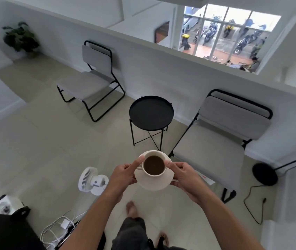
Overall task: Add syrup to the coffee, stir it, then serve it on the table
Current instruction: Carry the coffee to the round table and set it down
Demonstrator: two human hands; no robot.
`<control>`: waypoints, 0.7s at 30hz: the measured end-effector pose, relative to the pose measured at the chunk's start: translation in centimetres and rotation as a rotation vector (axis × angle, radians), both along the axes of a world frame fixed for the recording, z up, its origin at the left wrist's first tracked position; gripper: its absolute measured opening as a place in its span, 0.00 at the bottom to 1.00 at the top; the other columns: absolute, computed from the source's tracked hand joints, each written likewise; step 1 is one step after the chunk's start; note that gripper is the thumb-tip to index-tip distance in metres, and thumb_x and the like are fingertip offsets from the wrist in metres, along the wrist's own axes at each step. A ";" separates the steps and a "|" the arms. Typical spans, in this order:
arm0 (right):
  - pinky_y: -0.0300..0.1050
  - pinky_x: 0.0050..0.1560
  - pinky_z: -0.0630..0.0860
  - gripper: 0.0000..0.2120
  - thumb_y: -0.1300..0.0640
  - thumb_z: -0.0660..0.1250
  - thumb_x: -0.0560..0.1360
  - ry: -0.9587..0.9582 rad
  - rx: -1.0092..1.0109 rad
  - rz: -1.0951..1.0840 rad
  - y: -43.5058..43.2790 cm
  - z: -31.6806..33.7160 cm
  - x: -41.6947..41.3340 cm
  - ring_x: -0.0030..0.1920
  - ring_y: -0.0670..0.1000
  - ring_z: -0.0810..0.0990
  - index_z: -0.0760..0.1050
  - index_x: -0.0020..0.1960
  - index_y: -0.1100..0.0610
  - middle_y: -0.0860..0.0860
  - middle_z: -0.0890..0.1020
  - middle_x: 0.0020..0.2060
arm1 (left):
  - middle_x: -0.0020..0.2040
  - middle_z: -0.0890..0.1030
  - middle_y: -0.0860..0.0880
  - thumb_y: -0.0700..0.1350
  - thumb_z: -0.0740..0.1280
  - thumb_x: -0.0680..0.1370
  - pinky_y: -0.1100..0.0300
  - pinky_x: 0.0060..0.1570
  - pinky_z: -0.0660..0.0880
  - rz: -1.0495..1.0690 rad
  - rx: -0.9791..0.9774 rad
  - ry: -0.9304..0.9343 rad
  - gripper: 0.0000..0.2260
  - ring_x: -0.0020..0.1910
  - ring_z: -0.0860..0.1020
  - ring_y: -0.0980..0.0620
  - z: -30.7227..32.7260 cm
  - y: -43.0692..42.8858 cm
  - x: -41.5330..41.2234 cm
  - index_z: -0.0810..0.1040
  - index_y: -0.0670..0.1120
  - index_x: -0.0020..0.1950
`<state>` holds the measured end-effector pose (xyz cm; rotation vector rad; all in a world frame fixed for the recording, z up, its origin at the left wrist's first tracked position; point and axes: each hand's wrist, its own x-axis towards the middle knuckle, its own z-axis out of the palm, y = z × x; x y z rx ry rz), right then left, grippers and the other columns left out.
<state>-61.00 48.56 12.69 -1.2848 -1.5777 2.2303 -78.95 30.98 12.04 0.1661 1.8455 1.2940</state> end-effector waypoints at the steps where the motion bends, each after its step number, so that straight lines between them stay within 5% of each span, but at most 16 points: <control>1: 0.59 0.64 0.87 0.38 0.35 0.81 0.73 -0.001 0.001 0.012 0.8 -0.2 -0.7 0.61 0.58 0.90 0.78 0.71 0.60 0.57 0.90 0.59 | 0.52 0.92 0.42 0.75 0.79 0.70 0.47 0.59 0.89 -0.003 -0.001 0.000 0.39 0.54 0.92 0.42 -0.1 0.7 -0.8 0.89 0.40 0.60; 6: 0.61 0.66 0.86 0.45 0.29 0.82 0.69 -0.020 -0.004 0.049 4.6 -1.6 -4.9 0.62 0.57 0.90 0.79 0.72 0.60 0.57 0.90 0.60 | 0.52 0.92 0.42 0.76 0.78 0.69 0.48 0.59 0.89 -0.016 -0.005 0.003 0.41 0.54 0.92 0.44 -0.8 4.4 -5.4 0.89 0.39 0.59; 13: 0.61 0.63 0.87 0.34 0.37 0.80 0.76 -0.041 0.006 -0.039 10.1 -1.7 -12.4 0.59 0.57 0.91 0.78 0.70 0.60 0.56 0.91 0.57 | 0.51 0.93 0.44 0.73 0.77 0.73 0.52 0.55 0.89 -0.086 -0.028 -0.018 0.36 0.53 0.92 0.46 -1.0 11.4 -14.0 0.89 0.40 0.59; 21: 0.59 0.63 0.87 0.35 0.36 0.80 0.75 -0.032 -0.011 -0.160 14.9 -1.3 -21.3 0.59 0.57 0.91 0.77 0.69 0.59 0.56 0.91 0.57 | 0.50 0.93 0.45 0.68 0.77 0.76 0.50 0.59 0.89 -0.183 -0.035 -0.036 0.31 0.53 0.92 0.46 -0.3 18.8 -24.2 0.88 0.40 0.60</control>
